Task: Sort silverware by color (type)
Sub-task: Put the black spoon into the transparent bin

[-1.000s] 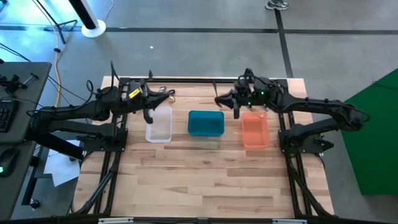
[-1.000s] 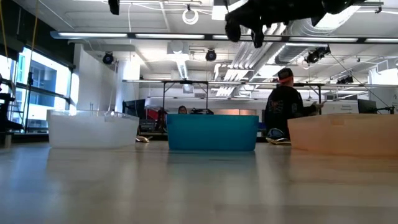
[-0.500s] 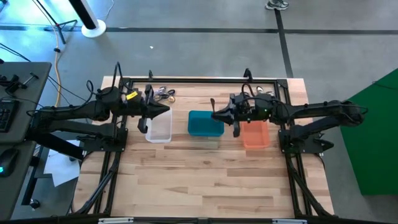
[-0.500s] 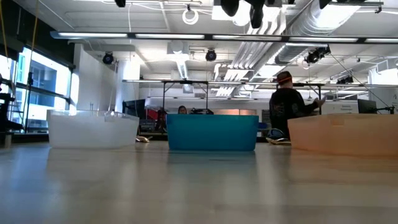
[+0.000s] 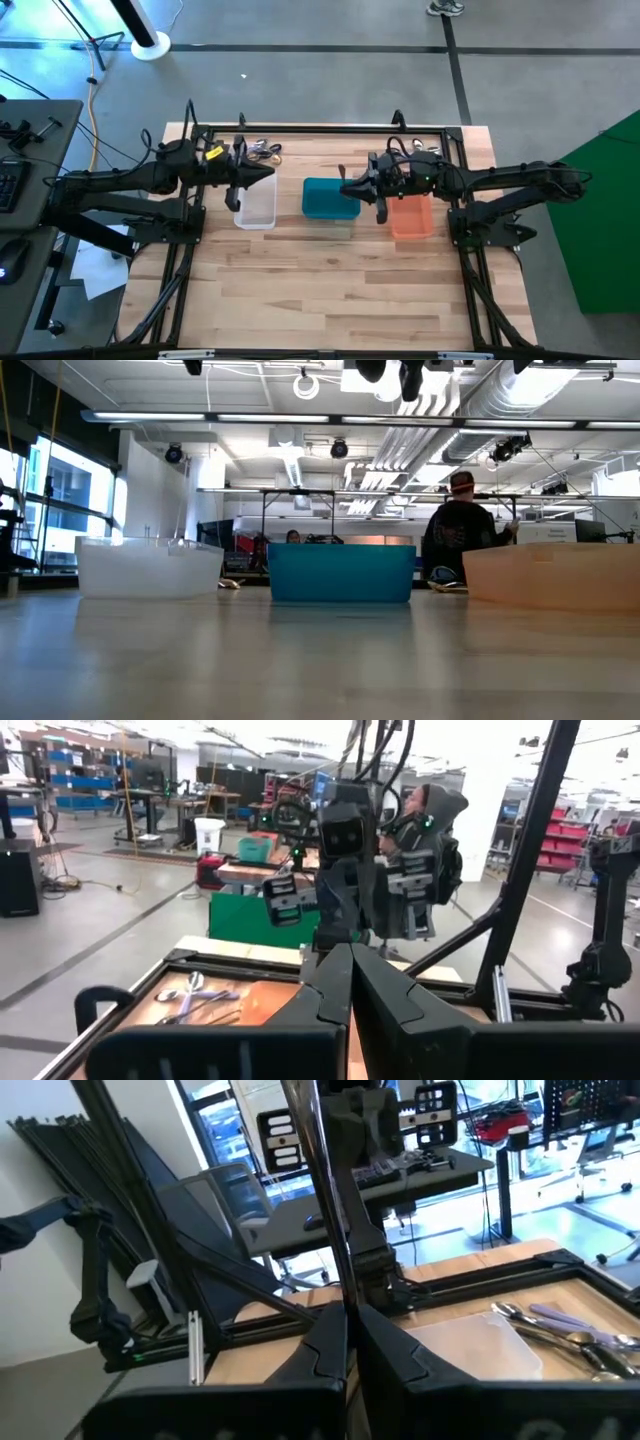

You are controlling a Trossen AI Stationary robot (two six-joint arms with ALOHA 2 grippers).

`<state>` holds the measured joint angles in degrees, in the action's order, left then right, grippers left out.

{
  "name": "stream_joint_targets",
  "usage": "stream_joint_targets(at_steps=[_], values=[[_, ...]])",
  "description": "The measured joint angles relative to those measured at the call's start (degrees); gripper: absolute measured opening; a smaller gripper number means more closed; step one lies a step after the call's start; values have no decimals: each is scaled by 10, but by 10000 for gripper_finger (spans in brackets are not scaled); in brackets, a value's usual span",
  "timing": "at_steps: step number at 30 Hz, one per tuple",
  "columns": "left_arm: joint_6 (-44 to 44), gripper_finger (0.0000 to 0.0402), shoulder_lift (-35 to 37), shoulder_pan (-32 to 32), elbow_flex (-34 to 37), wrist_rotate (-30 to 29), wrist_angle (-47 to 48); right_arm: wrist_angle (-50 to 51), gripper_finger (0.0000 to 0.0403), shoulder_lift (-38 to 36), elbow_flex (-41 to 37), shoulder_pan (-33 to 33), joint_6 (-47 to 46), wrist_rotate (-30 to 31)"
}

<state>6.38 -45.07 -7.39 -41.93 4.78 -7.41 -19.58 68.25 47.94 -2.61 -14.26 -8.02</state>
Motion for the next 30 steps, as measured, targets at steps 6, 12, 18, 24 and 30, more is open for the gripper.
stream_joint_targets(at_steps=[6,12,18,24,30], values=[[5,0,-22,16,0,-9,-1,0,0,0,0,-11,5,-23],[15,0,-74,32,0,-10,-50,-2,0,3,0,-22,-2,-25],[19,31,-157,30,-8,-40,-170,-43,0,32,1,-23,-16,-25],[19,104,-230,23,-64,-40,-168,-106,0,68,1,-23,-35,-25],[20,172,-274,22,-109,-5,-161,-127,0,80,1,-23,-34,-25]])
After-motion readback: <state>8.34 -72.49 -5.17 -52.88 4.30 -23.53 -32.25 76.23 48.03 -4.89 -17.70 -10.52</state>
